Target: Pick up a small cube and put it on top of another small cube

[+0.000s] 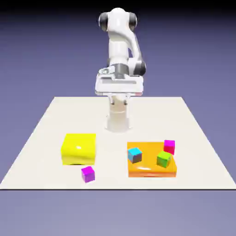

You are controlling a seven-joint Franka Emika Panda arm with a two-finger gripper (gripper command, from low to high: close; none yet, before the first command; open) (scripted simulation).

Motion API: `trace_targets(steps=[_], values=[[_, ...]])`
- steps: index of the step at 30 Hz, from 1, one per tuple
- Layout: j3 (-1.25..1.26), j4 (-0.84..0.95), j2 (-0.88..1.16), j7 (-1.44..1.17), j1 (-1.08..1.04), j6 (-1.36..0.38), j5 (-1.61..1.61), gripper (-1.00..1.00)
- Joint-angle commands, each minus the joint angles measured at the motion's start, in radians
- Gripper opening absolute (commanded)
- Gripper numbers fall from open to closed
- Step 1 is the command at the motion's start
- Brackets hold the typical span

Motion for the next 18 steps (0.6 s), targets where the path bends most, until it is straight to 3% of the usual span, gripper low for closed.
trace_targets(steps=[1, 18], values=[[-0.008, 0.027, 0.036, 0.014, -0.007, -0.033, 0.016, 0.00], [-0.143, 0.478, 0.652, 0.244, -0.118, -0.588, 0.279, 0.00]])
